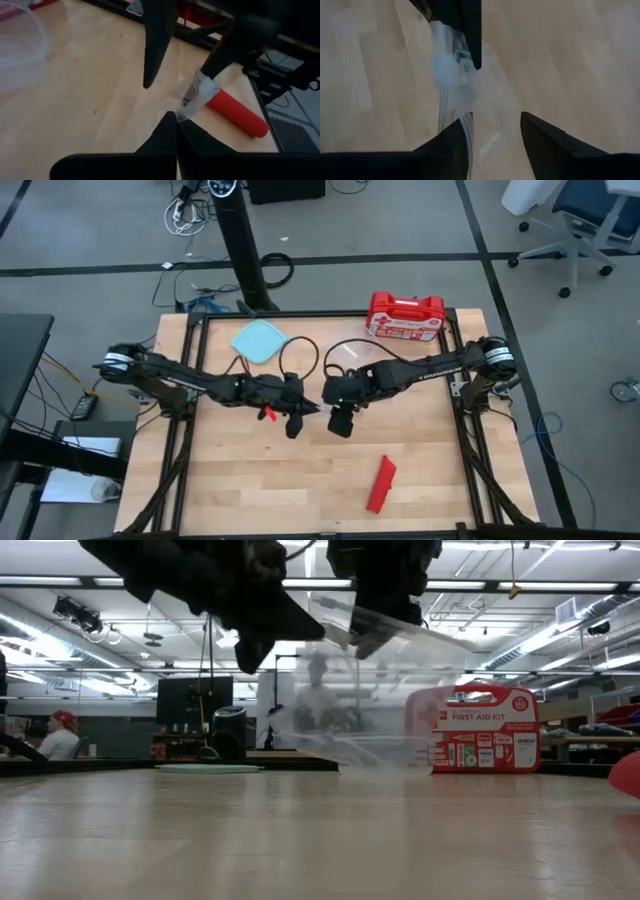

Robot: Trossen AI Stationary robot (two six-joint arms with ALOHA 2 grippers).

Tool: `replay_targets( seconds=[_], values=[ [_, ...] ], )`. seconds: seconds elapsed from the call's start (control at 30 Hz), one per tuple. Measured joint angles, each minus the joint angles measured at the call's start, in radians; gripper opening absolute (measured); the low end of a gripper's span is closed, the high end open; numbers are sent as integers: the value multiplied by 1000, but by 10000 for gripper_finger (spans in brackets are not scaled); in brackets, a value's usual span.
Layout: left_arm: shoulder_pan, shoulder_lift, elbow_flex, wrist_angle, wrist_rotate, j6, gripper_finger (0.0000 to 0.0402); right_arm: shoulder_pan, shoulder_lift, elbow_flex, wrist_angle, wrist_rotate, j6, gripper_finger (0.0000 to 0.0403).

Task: Roll bandage
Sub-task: Open the transparent zip bag

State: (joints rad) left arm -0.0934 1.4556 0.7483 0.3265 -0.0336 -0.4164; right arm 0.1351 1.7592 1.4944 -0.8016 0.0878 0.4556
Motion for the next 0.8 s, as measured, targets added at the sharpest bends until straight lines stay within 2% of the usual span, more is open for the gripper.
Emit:
replay_targets(
  seconds=[0.07,0.2,0.47,0.8],
  values=[
    [1,36,0,42,2,0,0,-5,0,0,-25,-1,13,164],
    [1,99,0,152,11,-8,0,-15,2,0,-71,98,70,164],
    [1,143,0,253,5,11,0,-23,30,1,-176,11,175,164],
    [2,137,0,226,-30,76,0,-3,58,0,-211,-46,192,164]
  ],
)
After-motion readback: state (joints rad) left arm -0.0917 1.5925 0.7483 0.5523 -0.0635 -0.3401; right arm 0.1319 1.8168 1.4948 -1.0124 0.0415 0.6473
